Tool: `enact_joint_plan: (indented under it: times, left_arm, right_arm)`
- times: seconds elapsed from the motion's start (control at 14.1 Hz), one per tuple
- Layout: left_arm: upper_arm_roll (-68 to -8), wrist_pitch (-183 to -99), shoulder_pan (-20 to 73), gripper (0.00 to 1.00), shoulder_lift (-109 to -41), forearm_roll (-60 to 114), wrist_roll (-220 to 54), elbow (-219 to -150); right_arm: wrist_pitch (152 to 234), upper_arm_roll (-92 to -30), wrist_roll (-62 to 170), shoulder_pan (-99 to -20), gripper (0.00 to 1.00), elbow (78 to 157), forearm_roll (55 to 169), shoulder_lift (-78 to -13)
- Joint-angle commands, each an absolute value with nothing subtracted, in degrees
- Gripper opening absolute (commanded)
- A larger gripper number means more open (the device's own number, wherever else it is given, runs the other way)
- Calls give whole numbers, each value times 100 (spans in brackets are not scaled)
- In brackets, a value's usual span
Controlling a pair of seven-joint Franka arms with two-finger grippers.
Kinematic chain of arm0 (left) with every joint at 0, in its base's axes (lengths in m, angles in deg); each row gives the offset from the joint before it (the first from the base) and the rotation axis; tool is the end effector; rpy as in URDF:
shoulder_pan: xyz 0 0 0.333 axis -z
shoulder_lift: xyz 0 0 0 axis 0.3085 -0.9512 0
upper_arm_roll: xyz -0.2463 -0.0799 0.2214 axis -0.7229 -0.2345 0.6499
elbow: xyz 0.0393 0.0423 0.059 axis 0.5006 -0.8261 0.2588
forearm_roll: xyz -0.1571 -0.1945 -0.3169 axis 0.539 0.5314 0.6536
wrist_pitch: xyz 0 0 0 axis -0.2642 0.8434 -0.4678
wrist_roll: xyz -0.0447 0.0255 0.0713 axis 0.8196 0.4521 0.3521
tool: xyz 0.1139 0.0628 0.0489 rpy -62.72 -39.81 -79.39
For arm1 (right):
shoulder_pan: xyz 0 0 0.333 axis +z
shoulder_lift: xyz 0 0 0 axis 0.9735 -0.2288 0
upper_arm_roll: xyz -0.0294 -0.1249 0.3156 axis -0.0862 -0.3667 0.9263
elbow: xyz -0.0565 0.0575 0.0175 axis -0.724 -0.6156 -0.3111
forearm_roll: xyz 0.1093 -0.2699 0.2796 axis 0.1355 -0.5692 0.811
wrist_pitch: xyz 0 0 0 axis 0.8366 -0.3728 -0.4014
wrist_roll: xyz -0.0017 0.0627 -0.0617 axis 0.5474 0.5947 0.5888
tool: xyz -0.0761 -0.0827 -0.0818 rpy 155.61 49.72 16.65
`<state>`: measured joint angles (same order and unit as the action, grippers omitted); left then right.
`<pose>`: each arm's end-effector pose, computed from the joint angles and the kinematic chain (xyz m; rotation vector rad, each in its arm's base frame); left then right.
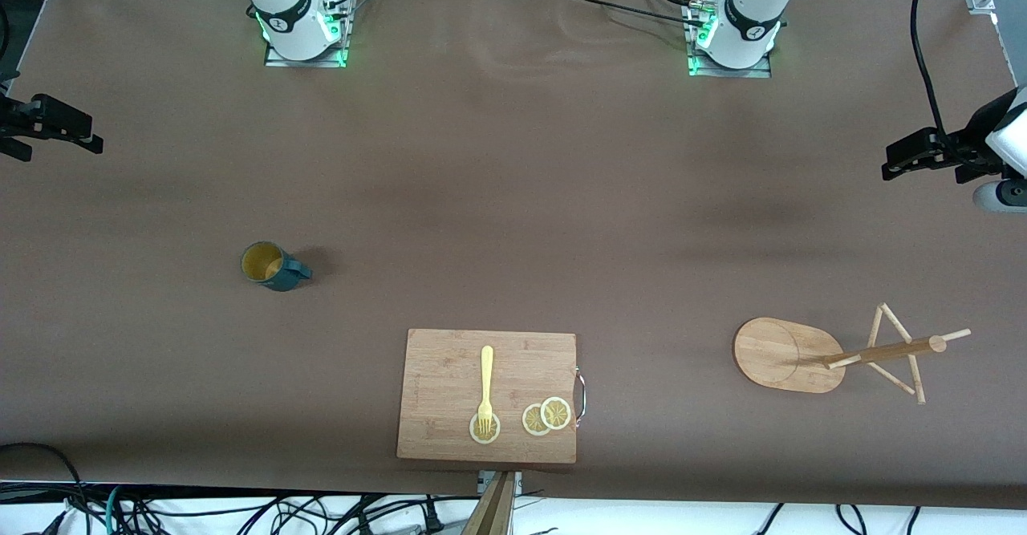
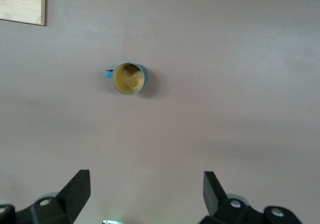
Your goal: Pass cup and hang on rack
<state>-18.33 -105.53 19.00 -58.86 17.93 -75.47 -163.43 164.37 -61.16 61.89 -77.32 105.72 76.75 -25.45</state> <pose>0.6002 0.0049 0.6040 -3.1292 0.0216 0.1816 0.5737 -0.0557 0.6027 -3.1067 -0.1853 0.0984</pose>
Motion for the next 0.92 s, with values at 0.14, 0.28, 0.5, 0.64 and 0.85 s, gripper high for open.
enact_joint_plan:
  times: [0.14, 0.28, 0.5, 0.64, 0.85]
  left_arm:
    - [-1797, -10621, 1938, 100, -5834, 1853, -7594, -16406]
    - [-1806, -10621, 1938, 100, -5843, 1853, -7595, -16397]
    - [-1806, -10621, 1938, 100, -5843, 1853, -7560, -16406]
    - [-1797, -10621, 1929, 100, -5843, 1853, -7542, -16406]
    - [-1797, -10621, 1929, 100, -5843, 1853, -7542, -16406]
  right_arm:
    - [16374, -6068, 6127, -7800, 100, 10464, 7693, -2582]
    - [16365, -6068, 6127, -7800, 100, 10464, 7693, -2582]
    - [16339, -6077, 6119, -7809, 100, 10464, 7711, -2573]
    - [16330, -6077, 6110, -7809, 100, 10473, 7711, -2573]
    - [16330, -6068, 6119, -7809, 100, 10464, 7711, -2573]
